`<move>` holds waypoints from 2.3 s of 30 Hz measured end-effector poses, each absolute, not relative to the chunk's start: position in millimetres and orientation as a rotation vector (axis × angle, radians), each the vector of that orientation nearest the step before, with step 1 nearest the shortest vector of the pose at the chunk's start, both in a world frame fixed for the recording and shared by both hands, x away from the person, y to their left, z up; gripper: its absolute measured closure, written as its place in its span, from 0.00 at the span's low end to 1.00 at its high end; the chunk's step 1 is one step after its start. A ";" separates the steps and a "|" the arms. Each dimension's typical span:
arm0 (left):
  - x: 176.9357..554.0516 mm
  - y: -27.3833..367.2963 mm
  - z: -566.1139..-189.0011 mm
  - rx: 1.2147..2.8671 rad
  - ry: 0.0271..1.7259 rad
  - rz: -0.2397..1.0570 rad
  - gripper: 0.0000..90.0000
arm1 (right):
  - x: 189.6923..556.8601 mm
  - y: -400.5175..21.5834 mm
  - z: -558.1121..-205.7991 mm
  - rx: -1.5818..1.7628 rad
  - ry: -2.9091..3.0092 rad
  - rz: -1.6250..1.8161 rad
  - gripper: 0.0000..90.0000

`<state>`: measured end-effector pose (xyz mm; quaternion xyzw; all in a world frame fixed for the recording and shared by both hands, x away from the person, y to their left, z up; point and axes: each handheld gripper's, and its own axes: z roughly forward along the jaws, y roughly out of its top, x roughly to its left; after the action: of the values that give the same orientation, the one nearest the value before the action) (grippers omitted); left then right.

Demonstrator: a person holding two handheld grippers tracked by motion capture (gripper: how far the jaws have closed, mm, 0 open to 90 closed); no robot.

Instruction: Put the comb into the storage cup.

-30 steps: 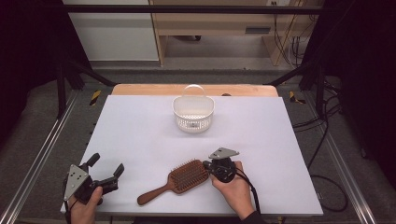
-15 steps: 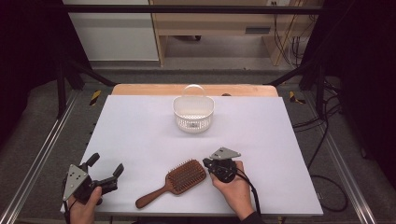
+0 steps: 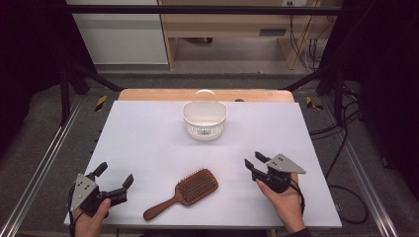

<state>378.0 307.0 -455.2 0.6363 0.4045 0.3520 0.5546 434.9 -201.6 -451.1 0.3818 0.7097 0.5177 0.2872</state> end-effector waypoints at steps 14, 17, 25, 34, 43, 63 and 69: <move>376.8 261.8 -432.4 1.763 0.895 0.801 0.02 | 432.1 -260.2 -457.7 1.123 1.649 1.481 0.10; 376.4 253.4 -426.8 1.797 0.882 0.751 0.02 | 429.8 -259.8 -457.9 1.080 1.666 1.476 0.09; 373.2 234.2 -423.9 1.918 0.835 0.657 0.04 | 430.2 -253.1 -461.1 1.063 1.711 1.487 0.09; 374.1 220.7 -429.0 2.038 0.820 0.562 0.04 | 430.3 -250.1 -463.7 1.063 1.714 1.475 0.09; 381.0 209.1 -435.4 2.158 0.789 0.551 0.05 | 430.6 -251.7 -464.3 1.068 1.710 1.477 0.09; 396.1 189.4 -431.1 2.301 0.729 0.471 0.05 | 430.7 -252.6 -465.9 1.085 1.706 1.480 0.08; 392.0 187.3 -434.0 2.331 0.721 0.442 0.05 | 431.3 -251.4 -467.0 1.087 1.711 1.485 0.08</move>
<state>392.0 187.3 -434.0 0.8891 0.2749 0.1687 0.3248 431.3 -251.4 -467.0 0.4114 0.6475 0.5619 0.3095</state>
